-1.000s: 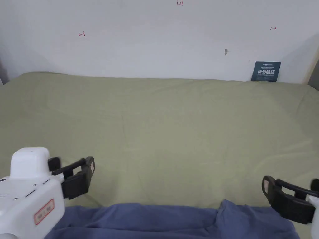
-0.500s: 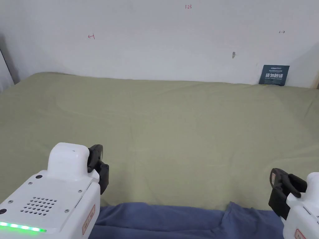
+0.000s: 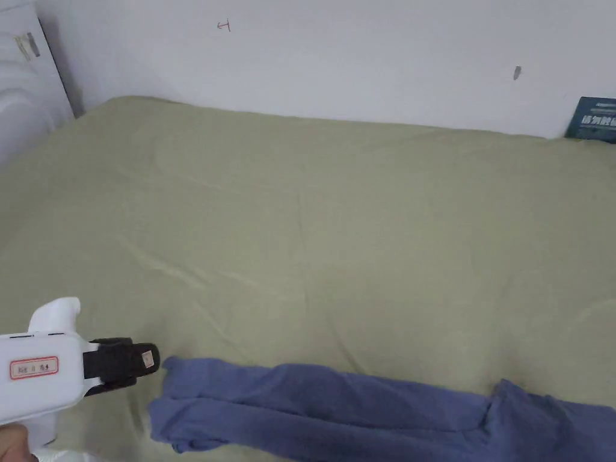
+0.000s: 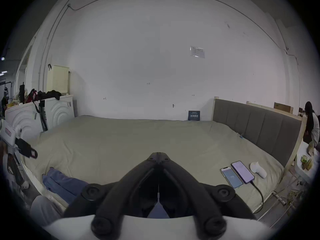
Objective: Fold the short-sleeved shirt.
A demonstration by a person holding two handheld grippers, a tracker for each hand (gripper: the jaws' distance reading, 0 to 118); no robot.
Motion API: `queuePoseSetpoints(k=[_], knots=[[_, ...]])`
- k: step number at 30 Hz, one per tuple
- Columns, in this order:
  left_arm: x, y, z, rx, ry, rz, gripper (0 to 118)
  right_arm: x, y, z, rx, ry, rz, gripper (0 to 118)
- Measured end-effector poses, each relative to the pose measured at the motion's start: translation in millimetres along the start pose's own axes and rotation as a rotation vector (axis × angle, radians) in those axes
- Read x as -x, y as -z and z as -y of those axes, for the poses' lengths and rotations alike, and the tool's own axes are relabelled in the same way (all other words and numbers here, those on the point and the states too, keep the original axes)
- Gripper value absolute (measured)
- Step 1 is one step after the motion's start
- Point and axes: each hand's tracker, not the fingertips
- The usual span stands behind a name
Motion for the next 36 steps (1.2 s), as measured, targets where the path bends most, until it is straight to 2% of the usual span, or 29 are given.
queuePoseSetpoints(k=[3,7,8,9,10,11,14,17,21,23,24,26,27,28,29,31,33,36], knots=[[30,20,-9,0.088,-0.104,0.087,0,5,1,-1,0.008,-0.007,0.002,2],[41,42,-16,0.153,-0.103,0.088,3,10,2,0,0.017,-0.019,0.008,2],[42,45,-14,0.169,-0.115,0.109,19,10,2,0,0.019,-0.022,0.007,2],[44,50,-16,0.189,-0.139,0.140,53,10,3,0,0.025,-0.024,0.007,3],[47,56,-17,0.202,-0.158,0.154,106,11,5,0,0.033,-0.029,0.007,3],[49,65,-19,0.226,-0.149,0.181,118,11,6,1,0.037,-0.031,0.010,3],[56,80,-17,0.238,-0.154,0.160,117,10,8,2,0.047,-0.028,0.005,3],[63,92,-15,0.283,-0.216,0.190,116,9,10,3,0.052,-0.024,0.002,3],[60,102,-11,0.308,-0.185,0.249,115,7,12,4,0.058,-0.023,0.005,3],[60,106,-11,0.303,-0.219,0.290,114,6,15,4,0.063,-0.007,0.002,3],[60,108,-11,0.302,-0.240,0.314,109,5,15,4,0.063,-0.001,0.000,3],[57,114,-8,0.306,-0.240,0.305,89,5,16,4,0.062,0.005,0.004,3],[55,115,-6,0.307,-0.237,0.295,75,4,15,4,0.059,0.010,0.002,3],[55,116,-6,0.310,-0.238,0.298,50,3,15,4,0.059,0.015,0.000,3],[56,120,-3,0.326,-0.258,0.303,36,2,15,5,0.060,0.018,-0.003,3],[54,128,4,0.351,-0.256,0.252,23,1,14,5,0.062,0.020,-0.005,3],[54,126,4,0.327,-0.272,0.269,12,0,13,5,0.063,0.016,-0.007,3],[52,115,-2,0.281,-0.264,0.240,9,-4,10,2,0.059,0.017,-0.007,3]])
